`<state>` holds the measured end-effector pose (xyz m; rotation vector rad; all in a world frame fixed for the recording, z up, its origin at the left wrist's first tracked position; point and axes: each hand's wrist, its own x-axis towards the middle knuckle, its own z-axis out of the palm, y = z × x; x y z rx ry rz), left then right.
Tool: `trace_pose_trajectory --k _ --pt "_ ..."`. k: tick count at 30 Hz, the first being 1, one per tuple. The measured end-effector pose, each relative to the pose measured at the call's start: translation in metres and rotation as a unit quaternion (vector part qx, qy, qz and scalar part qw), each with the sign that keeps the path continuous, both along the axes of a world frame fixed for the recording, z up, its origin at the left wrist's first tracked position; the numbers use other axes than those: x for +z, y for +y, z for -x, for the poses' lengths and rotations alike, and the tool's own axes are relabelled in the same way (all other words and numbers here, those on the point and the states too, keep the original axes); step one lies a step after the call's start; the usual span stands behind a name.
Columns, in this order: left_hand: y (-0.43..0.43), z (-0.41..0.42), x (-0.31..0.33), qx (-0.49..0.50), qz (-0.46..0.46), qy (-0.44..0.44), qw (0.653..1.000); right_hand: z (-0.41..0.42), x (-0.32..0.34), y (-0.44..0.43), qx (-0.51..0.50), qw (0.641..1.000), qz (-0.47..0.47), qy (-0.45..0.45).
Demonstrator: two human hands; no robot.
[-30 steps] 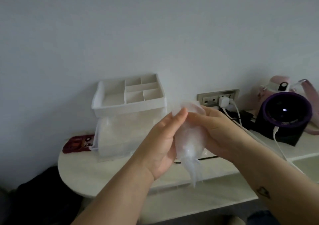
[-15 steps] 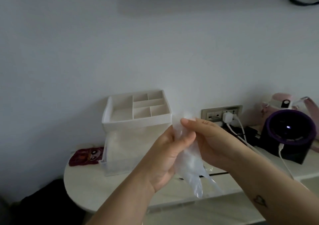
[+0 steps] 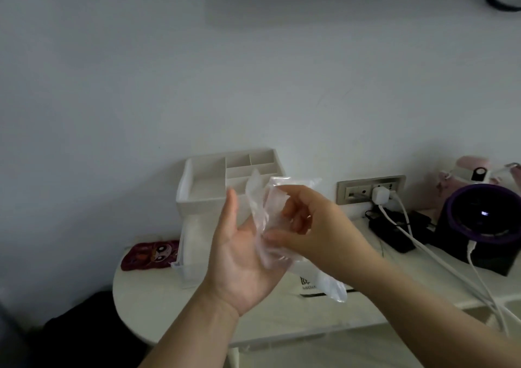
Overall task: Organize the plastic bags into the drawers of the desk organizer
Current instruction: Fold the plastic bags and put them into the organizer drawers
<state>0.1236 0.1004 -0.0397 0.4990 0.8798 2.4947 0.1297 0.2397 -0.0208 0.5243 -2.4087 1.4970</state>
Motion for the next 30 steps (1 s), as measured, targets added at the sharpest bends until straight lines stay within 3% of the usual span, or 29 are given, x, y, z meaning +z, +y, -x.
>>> trace_pose_trajectory --k 3,11,13,15,18,21,22,25,27,30 --pt "-0.008 0.000 0.002 0.008 -0.004 0.024 1.000 0.001 -0.003 -0.006 -0.040 0.995 -0.052 0.077" --pt "-0.018 0.009 -0.002 0.052 0.084 0.001 0.995 0.001 -0.012 -0.015 -0.006 0.973 -0.144 0.179" --pt "-0.024 0.010 -0.004 0.068 0.082 -0.018 0.994 -0.001 -0.013 -0.012 -0.008 0.985 -0.075 0.154" --pt "-0.033 0.011 -0.003 0.082 0.077 -0.019 0.993 0.000 -0.009 -0.002 -0.012 0.994 0.076 0.079" --pt "-0.048 0.014 0.003 0.081 0.100 -0.006 0.992 0.006 0.002 0.022 -0.009 0.950 0.311 -0.025" --pt "-0.063 0.018 0.012 0.069 0.168 0.029 0.983 0.013 0.018 0.041 -0.007 0.914 0.405 -0.014" --pt "-0.067 0.019 0.016 0.059 0.190 0.043 0.979 0.014 0.022 0.045 -0.018 0.928 0.373 0.008" --pt "-0.074 0.023 0.026 0.008 0.241 0.079 0.967 0.018 0.032 0.050 -0.033 0.996 0.066 0.047" --pt "-0.073 0.023 0.032 -0.033 0.255 0.096 0.962 0.022 0.038 0.043 0.046 0.995 -0.092 0.001" --pt "-0.068 0.022 0.039 -0.081 0.261 0.129 0.953 0.025 0.044 0.020 0.115 0.975 -0.188 -0.042"
